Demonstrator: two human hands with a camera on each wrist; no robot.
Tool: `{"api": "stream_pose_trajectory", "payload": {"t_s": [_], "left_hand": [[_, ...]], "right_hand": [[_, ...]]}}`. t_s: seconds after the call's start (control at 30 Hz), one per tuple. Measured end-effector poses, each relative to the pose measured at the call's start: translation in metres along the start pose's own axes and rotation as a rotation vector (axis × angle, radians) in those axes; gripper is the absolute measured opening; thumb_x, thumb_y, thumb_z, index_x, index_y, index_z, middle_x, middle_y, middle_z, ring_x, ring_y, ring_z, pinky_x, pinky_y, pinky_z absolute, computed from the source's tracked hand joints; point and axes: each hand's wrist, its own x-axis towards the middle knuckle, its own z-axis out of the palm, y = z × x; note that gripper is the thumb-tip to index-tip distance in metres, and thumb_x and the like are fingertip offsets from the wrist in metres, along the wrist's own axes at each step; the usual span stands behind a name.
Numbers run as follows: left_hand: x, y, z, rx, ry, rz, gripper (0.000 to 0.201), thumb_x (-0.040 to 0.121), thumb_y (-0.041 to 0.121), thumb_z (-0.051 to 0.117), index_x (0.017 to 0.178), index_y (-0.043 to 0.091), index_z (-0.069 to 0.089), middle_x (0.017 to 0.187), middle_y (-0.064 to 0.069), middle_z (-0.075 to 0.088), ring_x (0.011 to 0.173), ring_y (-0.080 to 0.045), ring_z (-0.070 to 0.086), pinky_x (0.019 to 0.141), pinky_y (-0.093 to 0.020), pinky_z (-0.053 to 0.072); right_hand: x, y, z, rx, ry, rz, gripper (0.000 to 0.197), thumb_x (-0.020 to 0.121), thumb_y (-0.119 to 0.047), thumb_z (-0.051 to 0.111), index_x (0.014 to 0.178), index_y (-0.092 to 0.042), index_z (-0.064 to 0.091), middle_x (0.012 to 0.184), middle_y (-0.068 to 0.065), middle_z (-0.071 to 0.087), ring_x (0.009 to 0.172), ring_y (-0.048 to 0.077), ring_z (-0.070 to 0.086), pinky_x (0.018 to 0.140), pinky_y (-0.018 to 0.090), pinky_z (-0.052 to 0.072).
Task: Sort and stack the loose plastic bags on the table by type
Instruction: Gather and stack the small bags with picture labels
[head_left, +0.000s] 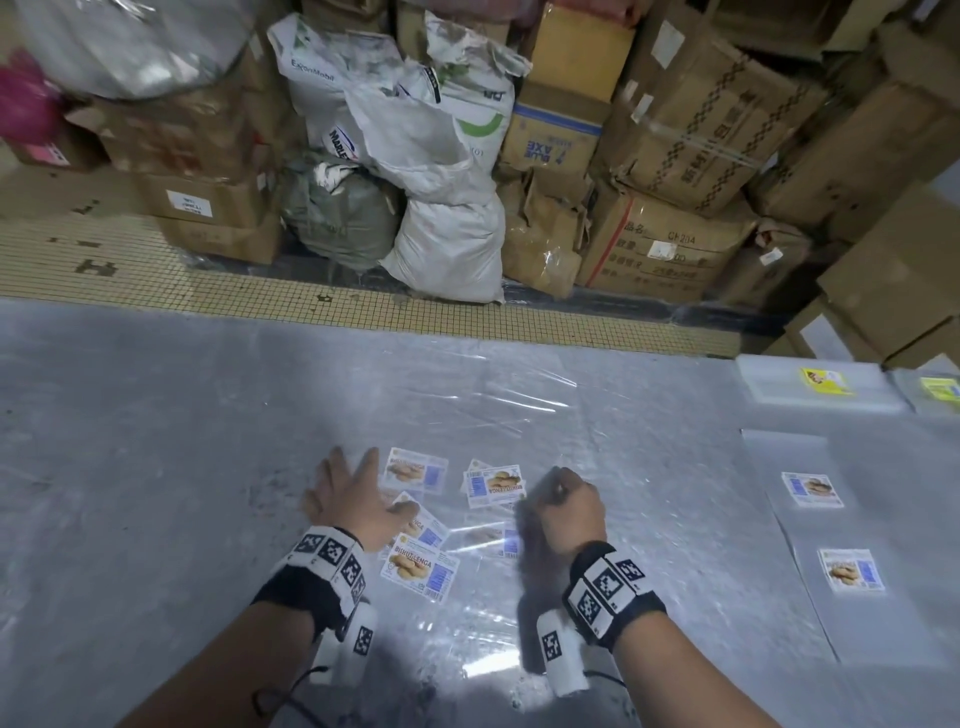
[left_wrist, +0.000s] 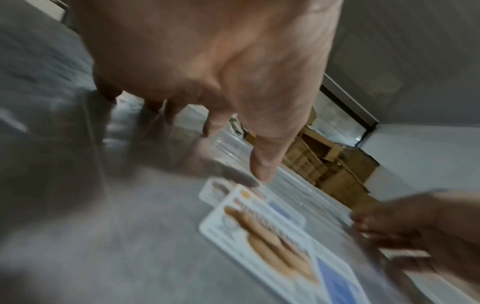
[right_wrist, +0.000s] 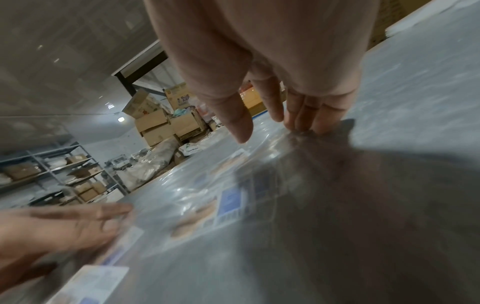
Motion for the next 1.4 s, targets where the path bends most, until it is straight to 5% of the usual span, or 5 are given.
{"api": "stream_pose_trajectory", "payload": {"t_s": [0.53,0.7,0.9,1.13,1.4], "left_hand": [[-0.001,0.025,0.006,-0.346,-0.017,-0.056,0.084,0.07,0.037,0.082,0.14,0.015,0.04,0.128,-0.003,0.058,0.114,-0.024,0.057,0.097,-0.04,0.05],[0.006,0.025,0.006,-0.389,-0.109,-0.068,0.076,0.065,0.029,0.085,0.132,0.023,0.049,0.129,0.003,0.054,0.113,-0.021,0.057,0.098,-0.039,0.049],[0.008,0.023,0.006,-0.472,-0.169,-0.071,0.011,0.076,0.006,0.072,0.083,0.007,0.063,0.078,-0.01,0.067,0.06,-0.019,0.064,0.055,-0.029,0.056],[-0.016,0.032,0.011,-0.674,-0.129,-0.028,0.047,0.084,0.022,0.068,0.13,0.021,0.057,0.121,-0.002,0.062,0.088,-0.013,0.062,0.073,-0.025,0.05],[-0.034,0.047,0.031,-0.868,-0.255,0.022,0.088,0.08,-0.011,0.067,0.15,0.024,0.025,0.126,-0.012,0.057,0.103,-0.031,0.064,0.054,-0.015,0.052]], "right_hand": [[-0.023,0.003,0.01,-0.087,-0.13,-0.248,0.053,0.086,-0.005,0.058,0.135,-0.024,0.053,0.138,-0.004,0.053,0.128,0.013,0.045,0.108,0.018,0.032],[-0.027,0.006,0.0,0.128,-0.228,-0.286,0.051,0.087,0.002,0.06,0.126,-0.03,0.059,0.129,-0.011,0.056,0.107,-0.002,0.055,0.079,-0.002,0.042],[-0.026,0.009,-0.013,0.197,-0.077,-0.266,0.05,0.089,0.003,0.056,0.121,-0.035,0.056,0.137,-0.009,0.054,0.124,0.008,0.051,0.098,0.01,0.035],[-0.033,0.015,0.0,0.026,-0.199,-0.223,0.065,0.089,-0.015,0.064,0.147,-0.025,0.036,0.156,-0.003,0.032,0.14,0.022,0.037,0.117,0.039,0.031],[-0.032,0.021,-0.016,0.183,-0.287,-0.185,0.063,0.091,-0.008,0.064,0.144,-0.029,0.037,0.129,-0.006,0.05,0.095,-0.001,0.054,0.065,0.002,0.044]]}}
